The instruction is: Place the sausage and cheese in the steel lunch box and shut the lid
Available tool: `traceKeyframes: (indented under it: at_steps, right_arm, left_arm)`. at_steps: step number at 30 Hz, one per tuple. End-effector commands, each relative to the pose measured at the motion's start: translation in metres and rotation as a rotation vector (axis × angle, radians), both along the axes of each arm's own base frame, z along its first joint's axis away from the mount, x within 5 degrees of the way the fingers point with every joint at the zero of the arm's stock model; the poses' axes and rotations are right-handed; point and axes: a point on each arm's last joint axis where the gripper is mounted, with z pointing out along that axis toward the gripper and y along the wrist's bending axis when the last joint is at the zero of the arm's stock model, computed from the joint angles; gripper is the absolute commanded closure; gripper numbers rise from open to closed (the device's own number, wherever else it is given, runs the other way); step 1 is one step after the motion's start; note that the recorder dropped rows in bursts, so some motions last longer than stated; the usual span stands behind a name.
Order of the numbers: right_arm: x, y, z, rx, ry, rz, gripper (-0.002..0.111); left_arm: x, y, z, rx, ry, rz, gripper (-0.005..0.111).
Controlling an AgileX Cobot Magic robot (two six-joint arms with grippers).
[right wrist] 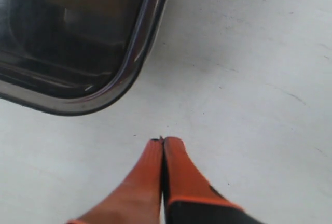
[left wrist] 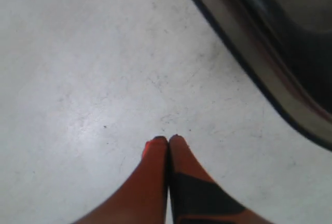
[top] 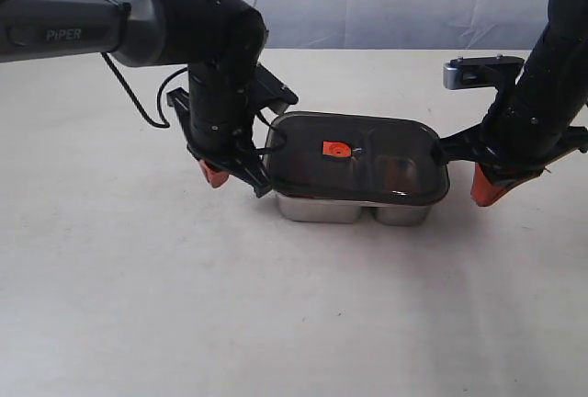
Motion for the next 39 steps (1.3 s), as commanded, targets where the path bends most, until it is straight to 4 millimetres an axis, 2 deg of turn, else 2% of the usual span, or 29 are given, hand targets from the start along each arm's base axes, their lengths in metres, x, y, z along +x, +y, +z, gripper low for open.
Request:
traceKeyframes:
  at_steps: [1, 4, 6, 13, 31, 39]
  right_arm:
    - [0.002, -0.001, 0.001, 0.002, -0.009, -0.001, 0.109]
    - [0.002, -0.001, 0.001, 0.002, -0.01, 0.002, 0.109]
    - [0.002, -0.001, 0.001, 0.002, -0.01, 0.002, 0.109]
    - [0.004, -0.002, 0.001, 0.0, -0.029, 0.001, 0.109]
    - [0.005, -0.001, 0.001, 0.002, -0.044, -0.001, 0.109]
    - [0.005, -0.001, 0.001, 0.002, -0.047, -0.002, 0.109]
  left_arm:
    - [0.003, -0.001, -0.001, -0.006, 0.031, 0.012, 0.107]
    - [0.003, -0.005, -0.015, -0.016, 0.099, 0.012, 0.107]
    - [0.004, -0.006, -0.015, -0.021, 0.1, 0.014, 0.107]
    - [0.008, -0.015, -0.007, -0.103, 0.09, -0.009, 0.107]
    - [0.007, -0.02, -0.006, -0.159, 0.097, -0.019, 0.107]
    - [0.01, -0.028, 0.003, -0.215, 0.089, -0.026, 0.107]
